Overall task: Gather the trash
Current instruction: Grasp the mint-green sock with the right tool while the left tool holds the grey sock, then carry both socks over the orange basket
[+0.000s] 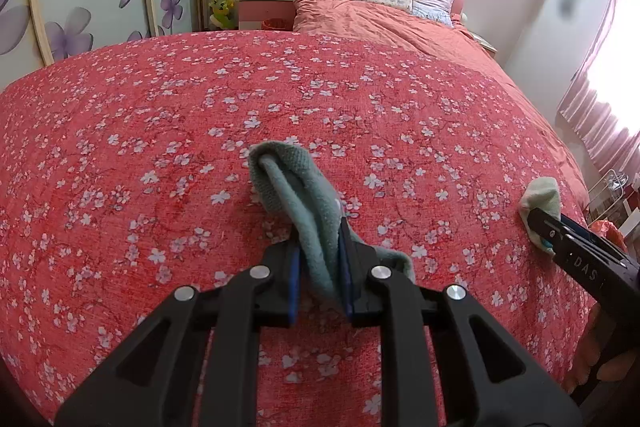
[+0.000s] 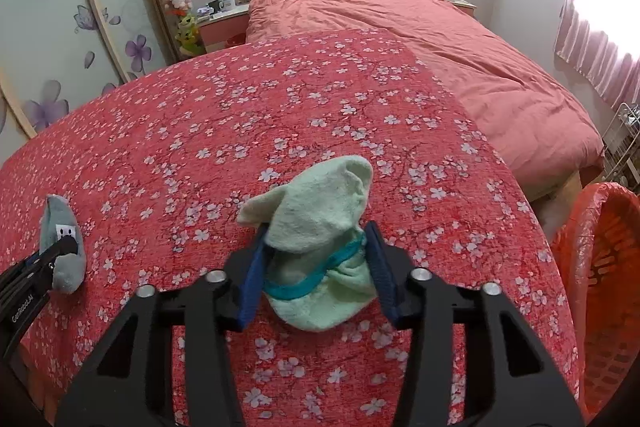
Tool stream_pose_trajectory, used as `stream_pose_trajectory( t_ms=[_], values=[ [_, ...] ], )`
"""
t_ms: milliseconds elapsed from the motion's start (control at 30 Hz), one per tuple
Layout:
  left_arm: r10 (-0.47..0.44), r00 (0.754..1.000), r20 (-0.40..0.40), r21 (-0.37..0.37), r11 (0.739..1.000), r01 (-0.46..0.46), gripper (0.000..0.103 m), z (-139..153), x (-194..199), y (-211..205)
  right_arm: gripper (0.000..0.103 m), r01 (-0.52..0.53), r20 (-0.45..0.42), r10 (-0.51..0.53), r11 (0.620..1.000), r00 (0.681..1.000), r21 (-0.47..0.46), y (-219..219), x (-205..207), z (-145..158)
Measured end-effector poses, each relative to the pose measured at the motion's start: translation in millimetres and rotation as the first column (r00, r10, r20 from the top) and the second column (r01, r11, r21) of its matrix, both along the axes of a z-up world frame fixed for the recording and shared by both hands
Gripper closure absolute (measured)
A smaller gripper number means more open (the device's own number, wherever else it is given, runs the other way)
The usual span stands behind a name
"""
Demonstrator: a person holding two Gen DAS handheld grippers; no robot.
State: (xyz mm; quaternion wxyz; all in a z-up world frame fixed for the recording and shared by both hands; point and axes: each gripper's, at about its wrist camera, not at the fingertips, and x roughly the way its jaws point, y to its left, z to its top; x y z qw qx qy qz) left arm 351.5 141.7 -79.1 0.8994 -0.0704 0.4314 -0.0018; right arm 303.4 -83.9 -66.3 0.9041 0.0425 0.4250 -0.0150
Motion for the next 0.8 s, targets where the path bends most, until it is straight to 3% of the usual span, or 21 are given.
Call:
stream_pose_trajectory(
  t_ms=[167, 233, 333, 500, 800],
  values=[
    [-0.017, 1.000, -0.002, 0.043, 0.999, 0.017, 0.079, 1, 3, -8, 0.089, -0.042, 0.006, 0.042, 0.999, 0.999, 0.001, 4, -3, 1],
    [-0.020, 1.000, -0.002, 0.046, 0.999, 0.020, 0.080, 2, 3, -10, 0.092, -0.048, 0.010, 0.048, 0.999, 0.999, 0.002, 5, -6, 2],
    [-0.039, 0.999, -0.001, 0.004, 0.999, 0.039, 0.091, 3, 4, -5, 0.092, -0.044, 0.025, 0.044, 0.998, 0.999, 0.037, -4, -15, 7],
    [-0.036, 0.999, 0.000, -0.065, 0.997, 0.036, 0.094, 8, 0, 3, 0.093, -0.025, 0.062, 0.020, 0.997, 0.998, 0.074, -24, -31, 21],
    [-0.087, 0.993, 0.084, -0.030, 0.995, 0.090, 0.094, 53, -33, -22, 0.093, -0.001, 0.179, -0.018, 0.994, 0.984, 0.106, -59, -75, 63]
  ],
)
